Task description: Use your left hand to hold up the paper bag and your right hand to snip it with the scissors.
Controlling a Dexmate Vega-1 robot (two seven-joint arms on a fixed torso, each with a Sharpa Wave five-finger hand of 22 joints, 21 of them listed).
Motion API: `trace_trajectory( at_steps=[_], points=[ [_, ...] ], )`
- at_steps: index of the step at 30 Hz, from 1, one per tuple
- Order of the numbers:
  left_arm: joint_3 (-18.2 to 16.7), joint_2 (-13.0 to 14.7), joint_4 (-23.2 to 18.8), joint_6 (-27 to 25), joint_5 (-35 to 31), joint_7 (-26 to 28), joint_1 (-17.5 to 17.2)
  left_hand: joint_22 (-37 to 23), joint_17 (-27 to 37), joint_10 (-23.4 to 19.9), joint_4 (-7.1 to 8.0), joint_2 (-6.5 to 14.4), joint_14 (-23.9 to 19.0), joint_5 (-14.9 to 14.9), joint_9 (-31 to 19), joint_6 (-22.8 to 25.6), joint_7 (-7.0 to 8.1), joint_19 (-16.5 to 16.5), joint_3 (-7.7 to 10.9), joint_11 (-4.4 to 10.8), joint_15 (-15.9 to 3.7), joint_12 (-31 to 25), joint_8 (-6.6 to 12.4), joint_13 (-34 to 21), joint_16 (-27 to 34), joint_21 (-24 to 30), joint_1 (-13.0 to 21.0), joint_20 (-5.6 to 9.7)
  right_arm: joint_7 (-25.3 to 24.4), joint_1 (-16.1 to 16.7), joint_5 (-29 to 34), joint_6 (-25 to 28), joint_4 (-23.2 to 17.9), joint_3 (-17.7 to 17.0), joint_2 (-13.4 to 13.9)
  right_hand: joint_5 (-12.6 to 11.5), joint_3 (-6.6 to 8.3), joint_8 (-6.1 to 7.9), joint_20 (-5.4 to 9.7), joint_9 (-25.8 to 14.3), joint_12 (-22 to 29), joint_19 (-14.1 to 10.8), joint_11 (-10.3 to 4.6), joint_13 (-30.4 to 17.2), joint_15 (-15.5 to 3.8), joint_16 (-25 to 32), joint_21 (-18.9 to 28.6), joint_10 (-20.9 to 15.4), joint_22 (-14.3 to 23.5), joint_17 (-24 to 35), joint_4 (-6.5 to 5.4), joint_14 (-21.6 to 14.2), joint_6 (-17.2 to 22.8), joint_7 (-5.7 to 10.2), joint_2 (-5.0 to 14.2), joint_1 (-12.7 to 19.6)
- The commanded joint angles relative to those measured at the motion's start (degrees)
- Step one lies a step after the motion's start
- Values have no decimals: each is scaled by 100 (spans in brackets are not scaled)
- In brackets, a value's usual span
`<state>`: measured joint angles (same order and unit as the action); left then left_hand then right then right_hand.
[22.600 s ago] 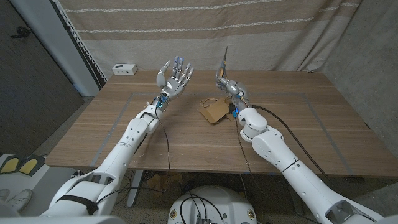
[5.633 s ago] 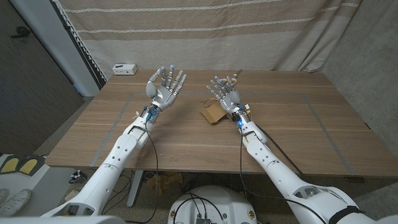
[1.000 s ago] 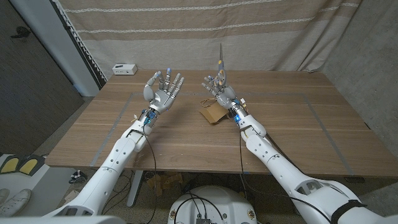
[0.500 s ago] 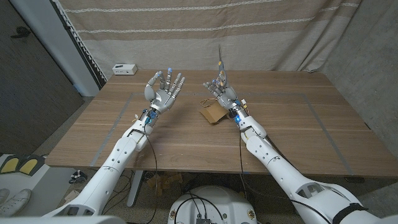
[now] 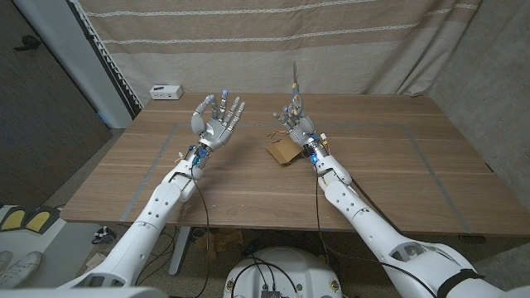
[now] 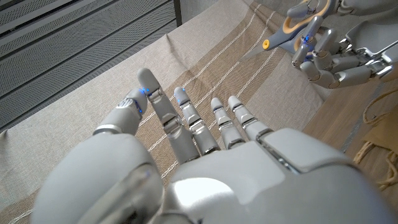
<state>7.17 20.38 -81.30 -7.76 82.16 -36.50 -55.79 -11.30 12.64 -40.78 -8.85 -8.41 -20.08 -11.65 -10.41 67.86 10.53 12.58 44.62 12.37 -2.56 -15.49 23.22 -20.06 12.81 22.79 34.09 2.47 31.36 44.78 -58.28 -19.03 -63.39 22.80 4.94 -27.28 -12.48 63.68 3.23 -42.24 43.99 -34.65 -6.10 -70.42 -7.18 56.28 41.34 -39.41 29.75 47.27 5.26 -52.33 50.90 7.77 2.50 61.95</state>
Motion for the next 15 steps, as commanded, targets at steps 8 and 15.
trace_trajectory(
  at_steps=[8, 15],
  points=[
    [50, 13, 160, -82, -17, -44, 166, -36, 17, -71, 2, -14, -45, 8, -5, 60, -16, 48, 67, 5, -936, 16, -29, -17, 24, -21, -47, 333, -824, 232, 241, 386, -756, 79, 337, -3, -68, 2272, 815, -2766, 4172, -611, -431, -56, -515, 1304, 1452, -1104, 1139, 668, -142, -52, -72, 45, 154, -64],
    [103, 50, 317, -227, -39, -95, 321, -36, 16, -82, 1, -16, -40, 10, -5, 62, -22, 50, 73, 5, -934, 19, -43, -18, 20, -22, -51, 334, -1008, 454, 177, 546, -1230, 105, 541, 27, -98, 2422, 877, -2765, 4588, -835, -429, -70, -515, 1975, 1757, -1282, 1205, 1065, -185, -201, -23, 35, 193, -168]
  ],
)
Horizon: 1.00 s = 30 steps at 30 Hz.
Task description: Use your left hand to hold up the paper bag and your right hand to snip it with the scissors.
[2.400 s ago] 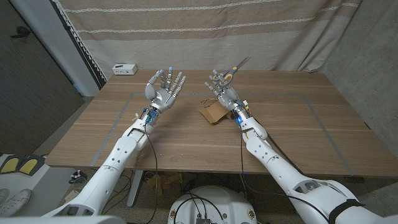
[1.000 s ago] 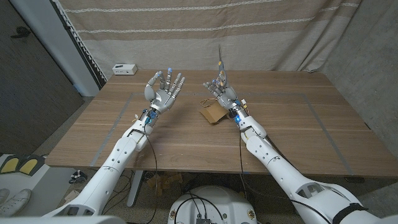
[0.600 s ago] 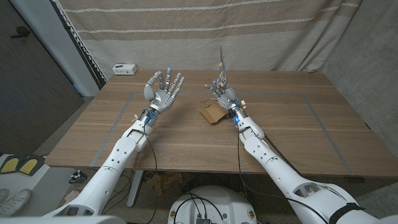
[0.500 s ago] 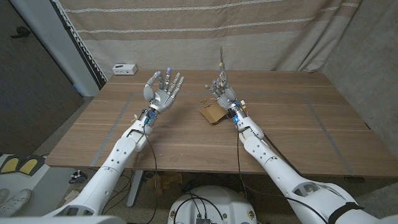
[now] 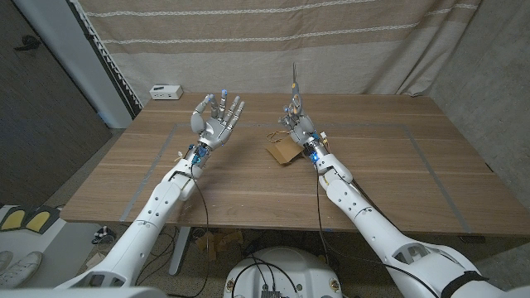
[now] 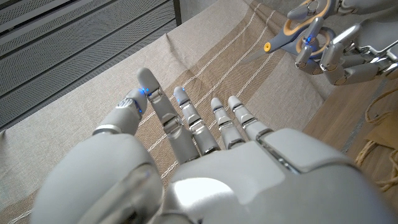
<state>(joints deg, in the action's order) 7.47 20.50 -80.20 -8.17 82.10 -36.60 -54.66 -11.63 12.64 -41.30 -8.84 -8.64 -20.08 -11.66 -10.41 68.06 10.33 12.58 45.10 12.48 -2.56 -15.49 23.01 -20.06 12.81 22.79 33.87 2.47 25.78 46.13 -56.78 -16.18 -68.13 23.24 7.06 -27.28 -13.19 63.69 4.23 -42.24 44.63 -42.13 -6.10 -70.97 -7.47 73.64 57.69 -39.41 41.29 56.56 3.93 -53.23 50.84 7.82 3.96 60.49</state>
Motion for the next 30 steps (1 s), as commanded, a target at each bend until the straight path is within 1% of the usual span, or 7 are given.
trace_trajectory(
  at_steps=[1, 8, 10, 17, 24, 28, 30],
  points=[
    [81, 41, 233, -205, -39, -93, 232, -3, 16, -30, 1, 6, -40, 10, -4, 42, -1, 50, 25, -6, -934, 20, -22, -18, 20, -22, -29, 335, -489, 357, 42, 262, -828, 64, 369, 28, -27, 2432, 775, -2766, 4533, -127, -430, -15, -487, 262, 170, -1294, 90, 145, -53, -108, -4, 24, 52, -25],
    [151, 14, 443, -310, -81, -210, 423, -3, 17, -35, 4, 6, -44, 12, -5, 42, -6, 52, 29, -7, -932, 23, -34, -18, 20, -22, -36, 338, -737, 621, -38, 307, -1218, 49, 515, 39, -35, 2515, 786, -2816, 4556, -67, -416, -19, -488, 442, 176, -1340, -1, 220, -54, 2, -55, 28, 70, -44],
    [161, 7, 484, -325, -97, -230, 466, -4, 18, -36, 4, 6, -45, 13, -5, 50, -9, 52, 30, -7, -932, 25, -34, -18, 20, -22, -38, 339, -753, 653, -34, 285, -1264, 61, 536, 43, -38, 2486, 783, -2748, 4551, -107, -410, -15, -495, 273, 236, -1294, -5, -45, -55, 180, -69, 34, 79, -56],
    [210, 2, 664, -348, -212, -213, 596, -4, 18, -39, 4, 1, -42, 14, -5, 19, -8, 46, 34, -6, -932, 31, -61, -18, 17, -25, -43, 333, -900, 709, -62, 328, -1457, 102, 601, 63, -45, 2503, 789, -2776, 4557, -204, -426, -13, -500, 250, 238, -1238, -225, -319, -41, 154, -100, 61, 74, -65],
    [270, 94, 753, 80, -666, -258, 648, -5, 17, -36, 2, -11, -30, 17, -8, -75, -1, 32, 38, -7, -930, 45, -124, -17, 9, -33, -57, 325, -1136, 792, -36, 428, -1781, 132, 741, 118, -72, 2551, 790, -2815, 4553, -357, -421, -8, -504, 67, 271, -1176, -568, -991, -31, 240, -202, -21, 41, -114],
    [220, 114, 721, 272, -753, -231, 575, -5, 17, -34, 2, -17, -26, 18, -8, -88, 15, 30, 37, -8, -929, 49, -136, -17, 6, -34, -62, 323, -1180, 841, 26, 444, -1944, 158, 874, 137, -109, 2577, 791, -2838, 4556, -398, -421, -11, -504, 124, 261, -1193, -677, -1047, -38, 192, -222, -39, -18, -165],
    [182, 116, 682, 361, -773, -176, 524, -5, 17, -32, 2, -20, -25, 18, -9, -88, 11, 29, 36, -8, -928, 51, -139, -17, 6, -35, -66, 323, -1220, 880, 19, 456, -2029, 163, 911, 147, -154, 2575, 790, -2847, 4553, -396, -414, -13, -504, 163, 238, -1182, -778, -1096, -20, 195, -321, -11, -119, -185]
  ],
)
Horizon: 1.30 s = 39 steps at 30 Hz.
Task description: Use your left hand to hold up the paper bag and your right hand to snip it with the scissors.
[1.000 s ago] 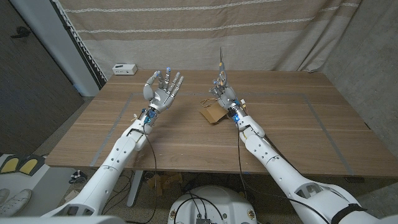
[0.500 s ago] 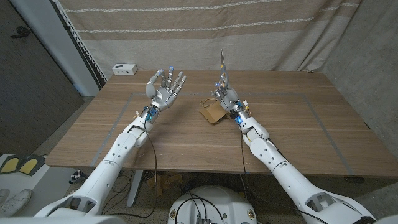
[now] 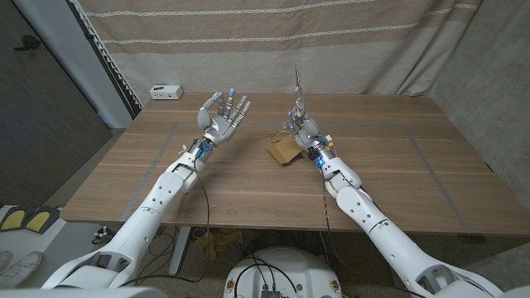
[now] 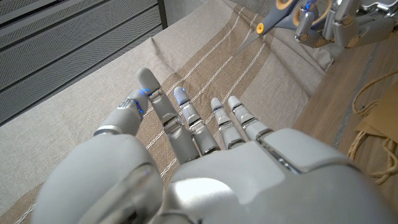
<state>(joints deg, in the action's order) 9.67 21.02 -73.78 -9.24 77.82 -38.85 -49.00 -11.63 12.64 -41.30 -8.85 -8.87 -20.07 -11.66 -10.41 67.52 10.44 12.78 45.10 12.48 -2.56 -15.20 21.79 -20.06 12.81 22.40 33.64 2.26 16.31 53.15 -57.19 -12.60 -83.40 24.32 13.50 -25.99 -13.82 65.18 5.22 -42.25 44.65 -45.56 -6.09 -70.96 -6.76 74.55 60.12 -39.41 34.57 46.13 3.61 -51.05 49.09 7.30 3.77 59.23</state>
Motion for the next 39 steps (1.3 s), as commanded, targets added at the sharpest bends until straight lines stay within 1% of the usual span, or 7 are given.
trace_trajectory(
  at_steps=[1, 12, 22, 24, 29, 37, 39],
  points=[
    [-58, 70, 17, 505, -353, 81, -68, -5, 17, -30, 2, 2, -25, 19, -9, -37, 8, 9, 36, -8, -928, 24, -20, -17, 5, 4, -45, 342, -262, 189, 63, 85, -523, 61, 283, 18, -96, 2428, 691, -2848, 4551, -44, -414, -14, -574, 66, -12, -1178, -119, -71, 13, -11, -157, 42, -110, -63],
    [-211, 211, -181, 925, -551, 414, -266, -5, 19, -21, 5, -13, -25, 22, -10, -31, 14, 8, 29, -9, -922, 35, -32, -17, 5, 2, -66, 329, -205, 339, 37, 48, -706, 101, 455, 49, -292, 2201, 674, -2665, 4515, 176, -353, -7, -563, 145, -185, -598, -552, -366, -151, 263, -726, -90, -375, -555],
    [-137, 209, -151, 921, -557, 398, -199, -5, 19, -19, 6, -28, -22, 24, -11, -6, -2, 5, 20, -8, -920, 44, -38, -17, 3, -1, -89, 320, -148, 311, 28, 129, -745, 127, 604, 27, -335, 1686, 406, -2111, 4354, 573, -268, 88, -546, 143, -334, 286, -857, -525, -261, 864, -1178, -294, -517, -940],
    [-123, 201, -164, 925, -560, 416, -202, -5, 19, -19, 6, -29, -22, 24, -12, -1, 2, 5, 19, -8, -920, 45, -39, -17, 2, -1, -91, 319, -143, 315, -3, 134, -735, 122, 599, 8, -302, 1526, 351, -1911, 4049, 651, -359, 403, -550, 127, -347, 517, -934, -597, -255, 1037, -1295, -286, -504, -960],
    [-97, 221, -237, 894, -558, 477, -249, -6, 20, -21, 7, -29, -21, 24, -12, 25, -7, 6, 18, -8, -923, 49, -39, -17, 2, -2, -100, 319, -70, 301, -83, 114, -636, 126, 533, -49, -179, 1214, 310, -1343, 3369, 757, -221, 1390, -556, 41, -320, 460, -1145, -911, -176, 1255, -1253, -326, -408, -864],
    [-101, 246, -337, 913, -544, 526, -320, -6, 21, -24, 6, -28, -20, 24, -13, 56, -11, 7, 19, -7, -924, 53, -39, -18, 0, -3, -107, 320, -18, 262, -98, 87, -543, 136, 480, -78, -77, 1250, 154, -1051, 2577, 1111, 31, 2589, -611, -736, -329, 665, -1399, -1681, -62, 1400, -816, -416, -202, -569],
    [-104, 249, -345, 922, -537, 522, -327, -6, 21, -24, 6, -27, -20, 24, -13, 61, -8, 7, 19, -7, -924, 54, -39, -18, 0, -3, -107, 319, -24, 270, -116, 79, -544, 127, 462, -67, -105, 1258, 95, -863, 2046, 1241, -236, 3062, -609, -1039, -324, 989, -1521, -1957, -57, 1412, -629, -483, -160, -524]
  ],
)
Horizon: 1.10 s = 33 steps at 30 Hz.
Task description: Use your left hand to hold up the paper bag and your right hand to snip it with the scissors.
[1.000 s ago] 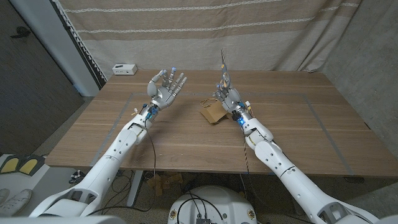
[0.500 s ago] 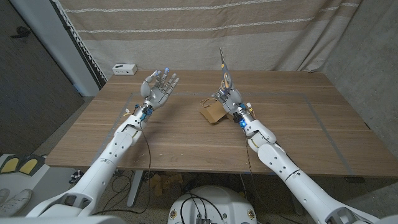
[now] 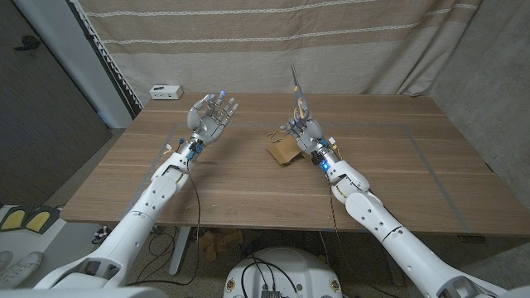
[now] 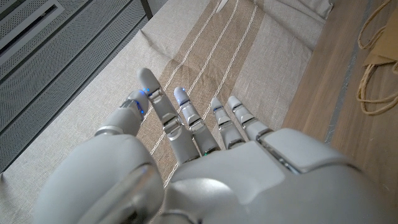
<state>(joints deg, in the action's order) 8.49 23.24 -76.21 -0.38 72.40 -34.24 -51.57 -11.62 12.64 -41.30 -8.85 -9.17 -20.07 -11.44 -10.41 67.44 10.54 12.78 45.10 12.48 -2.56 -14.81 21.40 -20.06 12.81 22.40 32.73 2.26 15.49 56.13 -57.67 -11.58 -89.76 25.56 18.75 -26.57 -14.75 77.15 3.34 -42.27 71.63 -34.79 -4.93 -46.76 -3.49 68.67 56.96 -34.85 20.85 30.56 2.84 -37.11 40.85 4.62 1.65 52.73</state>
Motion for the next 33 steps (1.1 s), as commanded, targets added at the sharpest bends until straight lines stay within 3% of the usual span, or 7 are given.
trace_trajectory(
  at_steps=[1, 3, 8, 15, 22, 28, 33],
  points=[
    [13, 31, -107, 33, 7, 67, -72, -7, 21, -25, 7, 4, -20, 2, -13, 70, -22, 8, 20, -7, -925, 15, -1, -18, 0, -3, -16, 319, 53, -29, -66, -19, 92, 3, -63, -7, -23, -3, 250, -681, -885, 204, -362, 819, -941, -555, -1, 675, -201, -475, 24, 47, 250, -240, 70, 153],
    [14, 34, -115, 34, 12, 69, -78, -7, 21, -25, 6, 5, -20, 2, -13, 70, -22, 8, 21, -7, -926, 16, -3, -18, 0, -3, -17, 319, 29, -19, -54, -34, 91, 5, -74, 8, -80, -70, 111, -318, -1306, 366, -222, 1168, -935, -797, -18, 807, -314, -605, -2, 209, 523, -301, 78, 128],
    [22, 53, -139, 23, 17, 71, -89, -7, 21, -29, 6, 8, -21, 2, -13, 92, -29, 7, 23, -7, -927, 17, -1, -19, 0, -4, -18, 319, 71, -21, -50, -88, 133, 17, -120, 40, -179, -190, -93, 198, -1737, 722, -229, 1556, -927, -1078, -116, 772, -477, -719, -49, 357, 841, -346, 59, 64],
    [-1, 94, -178, 25, 36, 60, -130, -7, 23, -46, 10, 14, -27, 3, -14, 142, -51, 9, 24, -7, -924, 16, 6, -20, 3, -4, -29, 321, 82, -32, -77, -41, 158, 43, -143, 60, -266, -137, -366, 212, -2322, 1031, -43, 1934, -930, -1532, -236, 1092, -694, -964, -125, 670, 651, -368, 52, -45],
    [-38, 151, -301, 42, 49, 92, -230, -7, 23, -57, 12, 17, -27, 5, -14, 165, -42, 12, 25, -7, -924, 16, 5, -21, 3, -4, -35, 323, 102, -20, -95, 3, 172, 64, -148, 1, -198, -109, -607, 298, -2627, 1334, -65, 2158, -935, -1881, -356, 1146, -826, -1178, -62, 979, 633, -359, 137, 123],
    [-60, 193, -429, 47, 71, 114, -323, -7, 24, -63, 13, 19, -33, 6, -14, 189, -40, 13, 25, -7, -923, 16, 8, -22, 5, -4, -41, 324, 304, -54, -215, 12, 284, 72, -228, -48, -107, -11, -679, 349, -2715, 1461, -119, 2288, -937, -1969, -401, 1038, -884, -1232, 18, 1020, 847, -291, 223, 303],
    [-73, 214, -529, 65, 87, 143, -397, -7, 24, -69, 13, 19, -33, 6, -13, 192, -51, 13, 26, -7, -923, 17, 2, -22, 5, -5, -44, 324, 393, -75, -233, 27, 315, 78, -242, -52, -104, 46, -732, 363, -2792, 1733, -183, 2397, -894, -2039, -504, 981, -929, -1257, 23, 1137, 896, -255, 216, 298]
  ],
)
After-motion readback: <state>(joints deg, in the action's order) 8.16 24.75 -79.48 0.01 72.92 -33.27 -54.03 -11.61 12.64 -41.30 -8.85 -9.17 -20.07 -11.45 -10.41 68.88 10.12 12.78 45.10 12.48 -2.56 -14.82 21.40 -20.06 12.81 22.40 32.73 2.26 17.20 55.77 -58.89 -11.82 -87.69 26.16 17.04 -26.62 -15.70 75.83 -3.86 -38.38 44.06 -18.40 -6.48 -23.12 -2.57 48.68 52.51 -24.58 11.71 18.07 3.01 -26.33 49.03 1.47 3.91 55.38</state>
